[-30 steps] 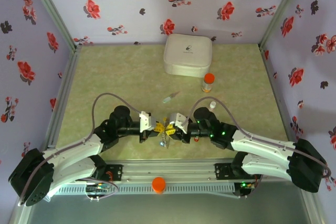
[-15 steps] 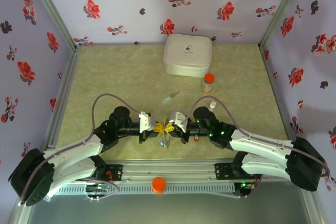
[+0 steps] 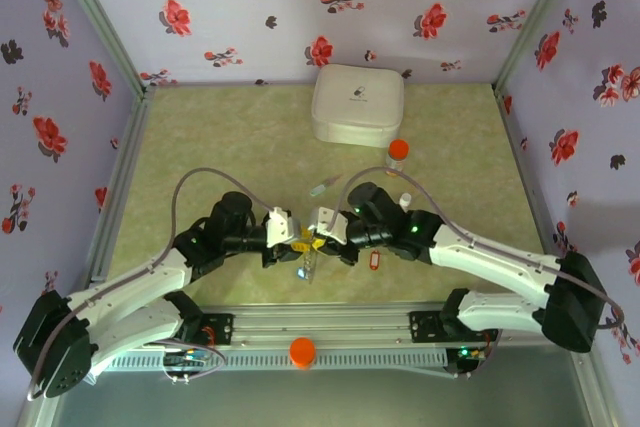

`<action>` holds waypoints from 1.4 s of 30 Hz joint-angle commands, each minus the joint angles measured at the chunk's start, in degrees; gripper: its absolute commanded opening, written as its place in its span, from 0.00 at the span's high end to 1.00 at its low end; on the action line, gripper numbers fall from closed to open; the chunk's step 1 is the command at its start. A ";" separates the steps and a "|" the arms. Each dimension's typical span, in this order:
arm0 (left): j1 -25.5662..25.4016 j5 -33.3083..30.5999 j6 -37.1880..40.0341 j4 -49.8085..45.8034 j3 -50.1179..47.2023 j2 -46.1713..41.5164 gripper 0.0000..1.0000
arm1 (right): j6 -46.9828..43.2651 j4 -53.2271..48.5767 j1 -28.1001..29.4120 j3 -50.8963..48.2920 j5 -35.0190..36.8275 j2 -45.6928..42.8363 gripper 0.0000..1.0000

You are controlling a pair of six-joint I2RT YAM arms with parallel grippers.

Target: Put the keys on the keyring

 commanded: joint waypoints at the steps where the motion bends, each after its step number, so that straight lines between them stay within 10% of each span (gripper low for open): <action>1: -0.52 0.78 2.45 -3.66 1.59 0.01 0.76 | -3.40 -6.91 0.72 3.73 1.23 1.38 1.00; 13: -0.69 2.92 0.26 1.88 0.96 1.12 1.00 | -3.34 -5.65 2.16 5.55 0.26 3.47 1.00; 19: -0.60 3.26 -4.31 11.32 -4.15 -0.53 1.00 | 7.71 14.07 -3.68 -8.00 -4.58 -6.74 0.76; 27: -0.60 3.27 -13.68 32.19 -10.57 2.29 1.00 | 16.17 30.53 -5.47 -20.37 -7.36 -11.77 0.75; 42: -0.60 4.06 -13.30 33.90 -12.54 2.97 1.00 | 17.90 37.37 -5.28 -21.25 -8.53 -7.89 0.79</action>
